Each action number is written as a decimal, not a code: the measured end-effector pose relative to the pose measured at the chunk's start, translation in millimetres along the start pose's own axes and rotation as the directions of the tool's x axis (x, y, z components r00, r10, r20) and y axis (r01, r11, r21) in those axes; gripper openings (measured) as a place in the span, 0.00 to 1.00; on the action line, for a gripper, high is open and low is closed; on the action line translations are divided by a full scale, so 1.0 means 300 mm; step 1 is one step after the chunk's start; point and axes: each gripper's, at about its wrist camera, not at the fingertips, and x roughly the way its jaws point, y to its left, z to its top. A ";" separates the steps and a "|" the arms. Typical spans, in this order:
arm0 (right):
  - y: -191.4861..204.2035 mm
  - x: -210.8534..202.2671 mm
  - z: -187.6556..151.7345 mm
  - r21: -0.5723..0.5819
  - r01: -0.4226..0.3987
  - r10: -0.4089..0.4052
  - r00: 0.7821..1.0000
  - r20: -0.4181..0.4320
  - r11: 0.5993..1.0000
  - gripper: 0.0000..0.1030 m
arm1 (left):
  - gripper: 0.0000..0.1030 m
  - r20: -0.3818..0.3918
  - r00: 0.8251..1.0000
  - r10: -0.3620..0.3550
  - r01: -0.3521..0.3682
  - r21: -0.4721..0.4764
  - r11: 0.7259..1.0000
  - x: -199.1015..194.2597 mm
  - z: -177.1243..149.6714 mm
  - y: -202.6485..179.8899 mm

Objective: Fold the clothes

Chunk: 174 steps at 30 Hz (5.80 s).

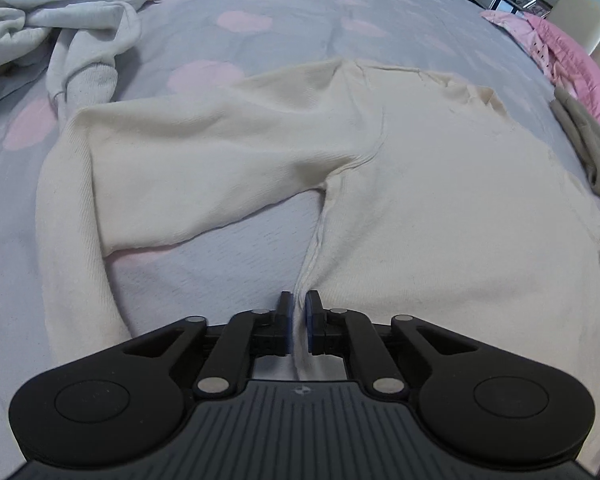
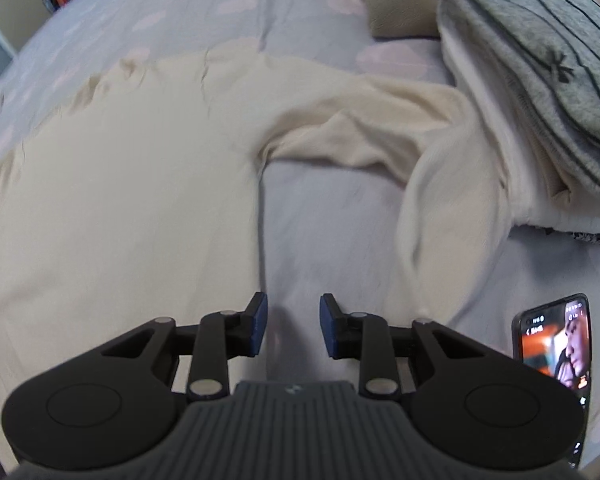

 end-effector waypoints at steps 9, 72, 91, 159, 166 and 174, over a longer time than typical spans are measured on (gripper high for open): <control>-0.062 0.071 0.059 0.149 -0.077 0.076 0.997 0.017 0.986 0.24 | 0.16 0.064 0.998 0.002 -0.003 0.016 1.000 0.029 0.067 -0.047; 0.021 0.160 0.100 0.199 -0.077 0.071 0.997 0.038 0.977 0.06 | 0.02 0.072 0.988 0.137 -0.135 -0.031 0.990 0.052 0.086 -0.044; 0.002 0.254 0.266 0.444 -0.144 0.123 0.990 0.075 0.885 0.23 | 0.23 0.102 0.995 -0.007 0.038 -0.307 0.951 0.128 0.230 0.014; 0.032 -0.011 -0.342 -0.077 -0.077 0.047 0.942 -0.332 0.994 0.21 | 0.17 -0.272 0.957 0.097 -0.063 0.132 0.989 -0.189 -0.392 -0.095; 0.048 -0.055 -0.364 -0.144 -0.076 0.026 0.945 -0.325 0.987 0.04 | 0.01 -0.228 0.964 0.139 -0.100 0.176 0.979 -0.253 -0.384 -0.117; 0.056 -0.032 -0.376 -0.182 -0.053 -0.016 0.934 -0.356 0.982 0.04 | 0.01 -0.258 0.949 0.182 -0.136 0.188 0.973 -0.230 -0.389 -0.101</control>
